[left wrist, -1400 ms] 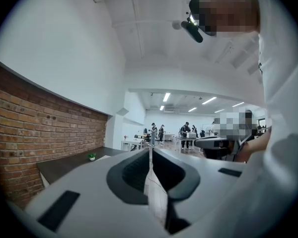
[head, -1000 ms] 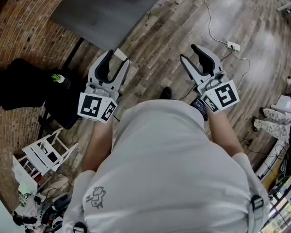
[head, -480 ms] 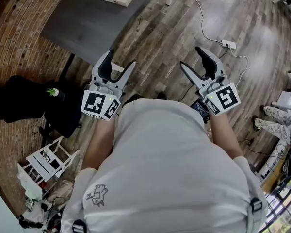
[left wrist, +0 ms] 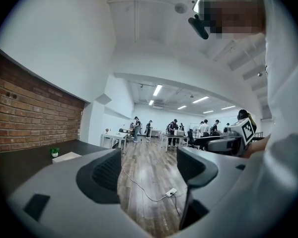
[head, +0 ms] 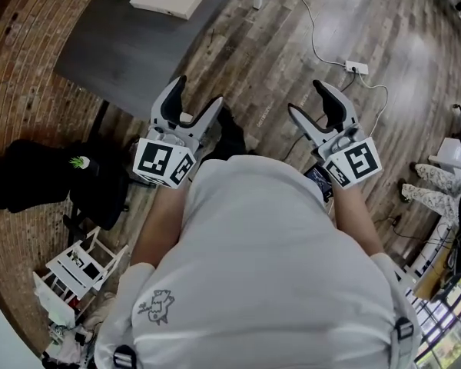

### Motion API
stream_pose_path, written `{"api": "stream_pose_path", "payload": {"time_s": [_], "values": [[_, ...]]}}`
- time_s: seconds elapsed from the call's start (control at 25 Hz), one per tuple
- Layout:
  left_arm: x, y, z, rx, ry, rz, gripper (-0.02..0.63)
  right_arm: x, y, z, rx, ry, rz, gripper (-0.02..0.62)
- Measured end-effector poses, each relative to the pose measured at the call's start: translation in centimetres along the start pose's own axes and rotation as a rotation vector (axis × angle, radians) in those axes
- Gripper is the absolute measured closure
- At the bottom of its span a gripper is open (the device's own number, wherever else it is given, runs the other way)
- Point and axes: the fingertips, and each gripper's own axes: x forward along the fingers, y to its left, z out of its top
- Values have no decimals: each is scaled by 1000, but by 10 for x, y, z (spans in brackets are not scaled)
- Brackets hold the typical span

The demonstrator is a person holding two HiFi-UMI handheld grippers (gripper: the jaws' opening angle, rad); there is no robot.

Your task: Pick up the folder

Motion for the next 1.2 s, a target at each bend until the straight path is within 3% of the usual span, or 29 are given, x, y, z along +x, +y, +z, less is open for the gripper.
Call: {"api": "stream_pose_path", "payload": {"time_s": [0.32,0.8,1.2], "values": [[61,46,4,-8,7,-36,250,47,-48,2,-6,13,-45,298],[121,196,38,-11,14,-15,250,204,-107,30,-22,21,-48,296],[134,295,44,-25,21,37,250,313,-121,37,-34,23,5,296]]}}
